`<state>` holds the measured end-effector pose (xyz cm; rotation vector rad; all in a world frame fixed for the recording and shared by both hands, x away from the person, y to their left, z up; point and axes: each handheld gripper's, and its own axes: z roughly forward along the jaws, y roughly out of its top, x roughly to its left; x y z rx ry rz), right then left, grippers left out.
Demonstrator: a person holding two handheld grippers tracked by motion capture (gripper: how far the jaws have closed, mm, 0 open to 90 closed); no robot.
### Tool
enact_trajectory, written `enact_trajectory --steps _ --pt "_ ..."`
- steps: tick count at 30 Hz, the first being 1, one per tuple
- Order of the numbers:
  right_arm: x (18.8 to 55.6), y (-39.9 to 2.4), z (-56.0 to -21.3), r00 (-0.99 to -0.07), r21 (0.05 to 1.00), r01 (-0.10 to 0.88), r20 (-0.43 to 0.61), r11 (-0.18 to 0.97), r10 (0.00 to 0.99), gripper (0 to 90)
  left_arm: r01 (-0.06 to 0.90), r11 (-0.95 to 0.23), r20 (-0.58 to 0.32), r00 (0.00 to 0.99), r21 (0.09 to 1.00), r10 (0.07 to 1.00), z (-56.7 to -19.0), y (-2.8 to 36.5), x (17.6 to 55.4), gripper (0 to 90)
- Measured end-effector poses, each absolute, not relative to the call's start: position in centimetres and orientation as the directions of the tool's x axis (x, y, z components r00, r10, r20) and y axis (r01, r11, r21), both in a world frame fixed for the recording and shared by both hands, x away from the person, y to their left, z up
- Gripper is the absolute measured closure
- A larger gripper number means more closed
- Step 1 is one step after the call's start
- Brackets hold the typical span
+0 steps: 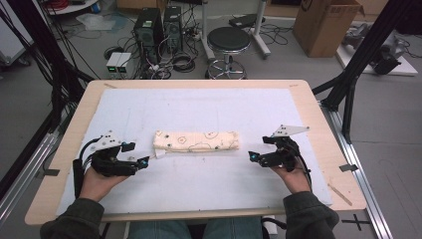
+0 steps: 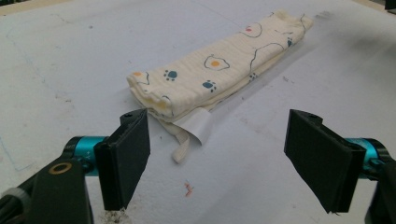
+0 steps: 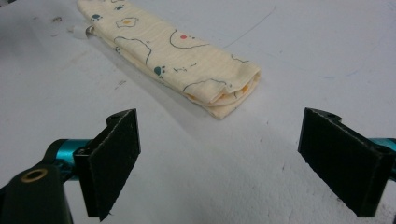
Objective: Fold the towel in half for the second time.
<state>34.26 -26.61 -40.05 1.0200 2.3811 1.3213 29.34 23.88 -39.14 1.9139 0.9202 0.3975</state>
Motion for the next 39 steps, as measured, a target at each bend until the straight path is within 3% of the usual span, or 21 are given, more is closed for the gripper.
enact_trajectory --steps 39 --pt "30.3 -29.0 -41.4 -0.724 0.821 0.454 0.114 0.346 0.681 12.1 0.440 -0.279 -0.088 0.650 0.854 0.755 -41.4 25.8 25.4 20.8"
